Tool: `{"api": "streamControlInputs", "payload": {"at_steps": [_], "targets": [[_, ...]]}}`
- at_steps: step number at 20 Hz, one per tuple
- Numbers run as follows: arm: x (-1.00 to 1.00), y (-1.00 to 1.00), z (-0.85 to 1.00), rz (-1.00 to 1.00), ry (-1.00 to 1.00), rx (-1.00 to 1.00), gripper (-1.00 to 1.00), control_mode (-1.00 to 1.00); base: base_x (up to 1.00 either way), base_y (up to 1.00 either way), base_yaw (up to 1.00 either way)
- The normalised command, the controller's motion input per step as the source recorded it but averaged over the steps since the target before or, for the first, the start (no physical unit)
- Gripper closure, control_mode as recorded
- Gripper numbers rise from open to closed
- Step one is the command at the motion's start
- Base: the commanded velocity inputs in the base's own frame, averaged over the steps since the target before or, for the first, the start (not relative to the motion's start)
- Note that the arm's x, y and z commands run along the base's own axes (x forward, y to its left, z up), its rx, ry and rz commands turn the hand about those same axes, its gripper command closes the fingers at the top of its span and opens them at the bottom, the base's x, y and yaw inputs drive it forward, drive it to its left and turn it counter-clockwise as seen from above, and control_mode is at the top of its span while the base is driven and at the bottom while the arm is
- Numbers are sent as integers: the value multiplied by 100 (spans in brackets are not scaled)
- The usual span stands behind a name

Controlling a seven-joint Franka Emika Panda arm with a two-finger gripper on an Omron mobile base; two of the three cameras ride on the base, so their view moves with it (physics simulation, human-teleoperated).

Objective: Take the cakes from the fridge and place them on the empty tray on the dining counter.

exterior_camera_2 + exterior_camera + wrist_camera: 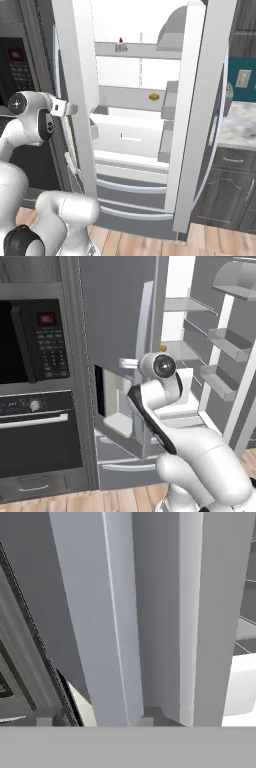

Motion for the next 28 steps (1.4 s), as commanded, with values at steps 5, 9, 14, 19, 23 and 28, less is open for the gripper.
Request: {"api": "streamControlInputs", "payload": {"at_steps": [5,9,14,19,23,28], "targets": [[-90,70,5,-4,0,15,100,-100,0,0,0],[-89,76,0,-3,0,14,100,-100,0,0,0],[-70,72,0,0,0,13,100,-100,0,0,0],[-77,21,26,1,-3,5,100,-100,0,0,0],[-100,-89,72,9,-21,0,100,-100,0,0,0],[-98,-100,73,11,-28,0,100,-100,0,0,0]]}}
